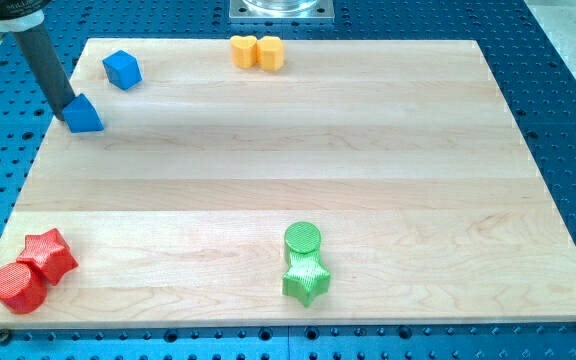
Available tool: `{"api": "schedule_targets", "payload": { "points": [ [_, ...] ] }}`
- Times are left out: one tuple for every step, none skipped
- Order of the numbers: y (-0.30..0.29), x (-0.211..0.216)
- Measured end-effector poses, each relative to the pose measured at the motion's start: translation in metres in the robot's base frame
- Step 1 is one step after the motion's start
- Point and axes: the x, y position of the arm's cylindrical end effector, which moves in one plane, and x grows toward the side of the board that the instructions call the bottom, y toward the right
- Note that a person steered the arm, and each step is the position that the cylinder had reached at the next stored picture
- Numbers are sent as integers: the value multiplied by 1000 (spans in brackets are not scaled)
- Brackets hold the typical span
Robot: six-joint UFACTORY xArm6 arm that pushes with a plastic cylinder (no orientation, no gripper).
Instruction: Push the cube into the triangle
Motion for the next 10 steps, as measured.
{"api": "schedule_targets", "payload": {
  "points": [
    [3, 8],
    [13, -14],
    [-7, -56],
    [-29, -99],
    [-9, -119],
    [77, -124],
    [110, -118],
    [98, -100],
    [58, -81],
    [41, -97]
  ]
}}
